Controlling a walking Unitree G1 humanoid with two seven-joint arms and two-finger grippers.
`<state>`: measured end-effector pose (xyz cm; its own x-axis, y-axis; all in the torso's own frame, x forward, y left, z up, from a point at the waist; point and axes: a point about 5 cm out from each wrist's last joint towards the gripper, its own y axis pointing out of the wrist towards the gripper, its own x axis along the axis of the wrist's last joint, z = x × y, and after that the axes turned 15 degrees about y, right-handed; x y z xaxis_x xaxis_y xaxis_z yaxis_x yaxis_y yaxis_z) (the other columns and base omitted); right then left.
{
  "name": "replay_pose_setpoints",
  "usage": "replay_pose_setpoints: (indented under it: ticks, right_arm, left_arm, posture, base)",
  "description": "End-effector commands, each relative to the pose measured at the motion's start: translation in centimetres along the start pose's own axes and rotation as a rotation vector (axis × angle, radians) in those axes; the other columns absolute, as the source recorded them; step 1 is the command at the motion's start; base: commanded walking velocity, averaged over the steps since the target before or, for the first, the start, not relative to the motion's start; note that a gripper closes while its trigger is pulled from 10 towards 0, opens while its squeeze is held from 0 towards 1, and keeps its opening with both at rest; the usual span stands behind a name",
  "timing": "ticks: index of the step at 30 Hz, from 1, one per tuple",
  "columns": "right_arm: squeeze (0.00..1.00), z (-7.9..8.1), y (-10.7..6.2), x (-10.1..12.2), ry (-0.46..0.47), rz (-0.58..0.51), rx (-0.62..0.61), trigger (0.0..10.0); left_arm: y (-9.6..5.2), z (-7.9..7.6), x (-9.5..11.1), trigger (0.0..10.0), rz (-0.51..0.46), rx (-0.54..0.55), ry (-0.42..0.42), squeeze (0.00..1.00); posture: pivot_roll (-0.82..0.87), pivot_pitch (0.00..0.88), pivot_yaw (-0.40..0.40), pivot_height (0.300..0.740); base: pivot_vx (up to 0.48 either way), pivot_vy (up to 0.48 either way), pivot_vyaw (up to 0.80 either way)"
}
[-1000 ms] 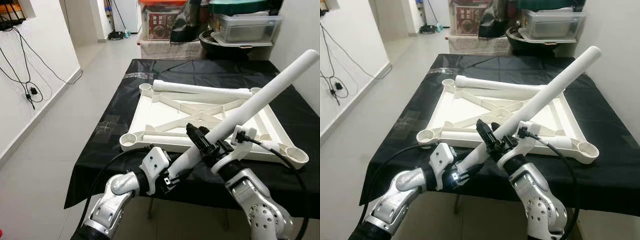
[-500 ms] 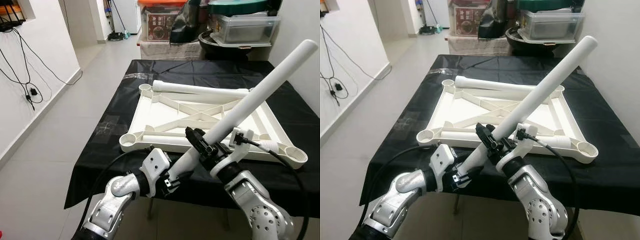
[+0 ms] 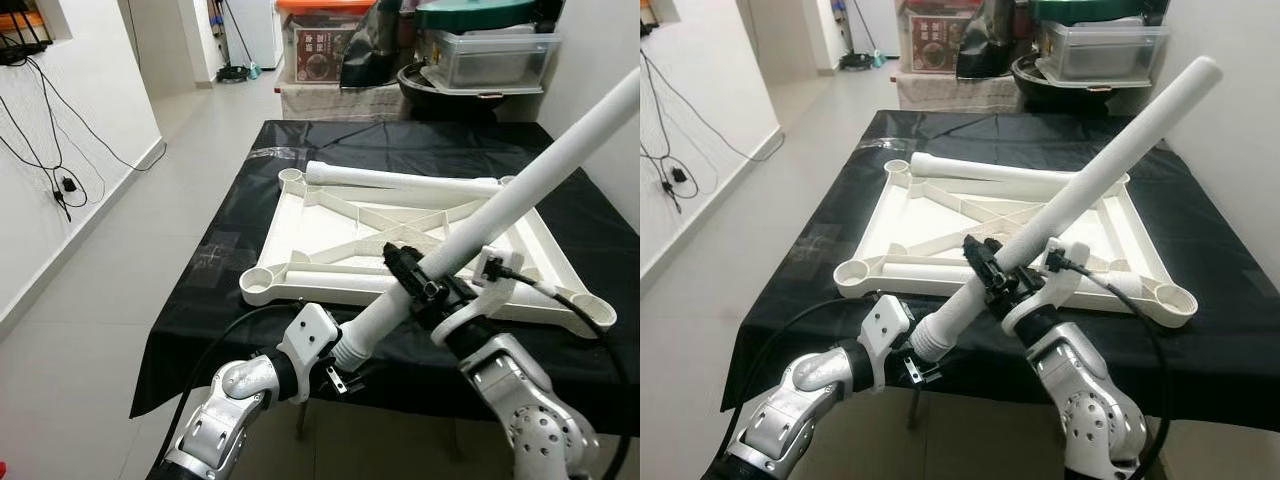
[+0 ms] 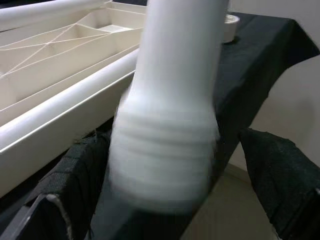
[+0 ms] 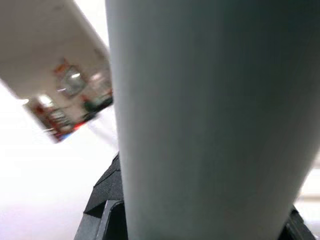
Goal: Building children table
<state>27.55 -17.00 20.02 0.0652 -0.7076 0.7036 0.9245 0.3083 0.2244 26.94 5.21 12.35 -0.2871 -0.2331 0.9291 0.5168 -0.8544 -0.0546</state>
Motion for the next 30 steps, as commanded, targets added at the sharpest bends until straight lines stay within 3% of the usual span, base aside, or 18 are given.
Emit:
replay_pose_setpoints:
  ticks: [1, 2, 3, 5, 6, 8, 17, 30]
  right_arm:
    - [0.00, -0.2, 0.1, 1.5, -0.067, -0.089, -0.041, 10.0]
    - [0.00, -0.6, 0.0, 2.3, -0.167, -0.132, -0.102, 10.0]
    - [0.00, -0.6, 0.0, 2.3, -0.167, -0.132, -0.102, 10.0]
    - [0.00, -0.9, -0.5, 3.7, -0.369, -0.222, -0.205, 10.0]
    - [0.00, -0.9, -0.5, 3.7, -0.369, -0.222, -0.205, 10.0]
    - [0.00, -1.0, -0.9, 4.1, -0.498, -0.254, -0.255, 10.0]
    - [0.00, -0.8, -1.3, 3.1, -0.548, -0.258, -0.290, 10.0]
    - [0.00, 0.8, 0.8, 3.4, -0.567, -0.311, -0.209, 10.0]
  left_arm:
    - [-0.4, 0.2, -0.3, 10.0, 0.022, 0.028, -0.009, 0.00]
    - [-0.4, 0.3, -0.2, 10.0, 0.020, 0.048, -0.011, 0.00]
    - [-0.4, 0.3, -0.2, 10.0, 0.020, 0.048, -0.011, 0.00]
    - [-0.3, 0.5, 0.0, 10.0, 0.008, 0.105, -0.023, 0.00]
    - [-0.3, 0.5, 0.0, 10.0, 0.008, 0.105, -0.023, 0.00]
    - [-0.2, 0.7, 0.4, 10.0, -0.013, 0.147, -0.028, 0.00]
    - [0.1, 0.7, 1.4, 10.0, -0.048, 0.210, -0.024, 0.00]
    - [0.5, 1.1, 2.1, 10.0, -0.060, 0.300, -0.035, 0.00]
  posture:
    - [0.04, 0.000, -0.017, 0.740]
    - [0.03, 0.000, -0.017, 0.740]
    - [0.03, 0.000, -0.017, 0.740]
    - [0.03, 0.000, -0.015, 0.740]
    - [0.03, 0.000, -0.015, 0.740]
    - [0.03, 0.000, -0.015, 0.740]
    - [0.04, 0.000, -0.015, 0.740]
    - [0.04, 0.000, -0.031, 0.740]
  base:
    - [0.000, 0.000, 0.00]
    - [0.000, 0.000, 0.00]
    - [0.000, 0.000, 0.00]
    - [0.000, 0.000, 0.00]
    - [0.000, 0.000, 0.00]
    - [0.000, 0.000, 0.00]
    - [0.000, 0.000, 0.62]
    - [0.000, 0.000, 0.80]
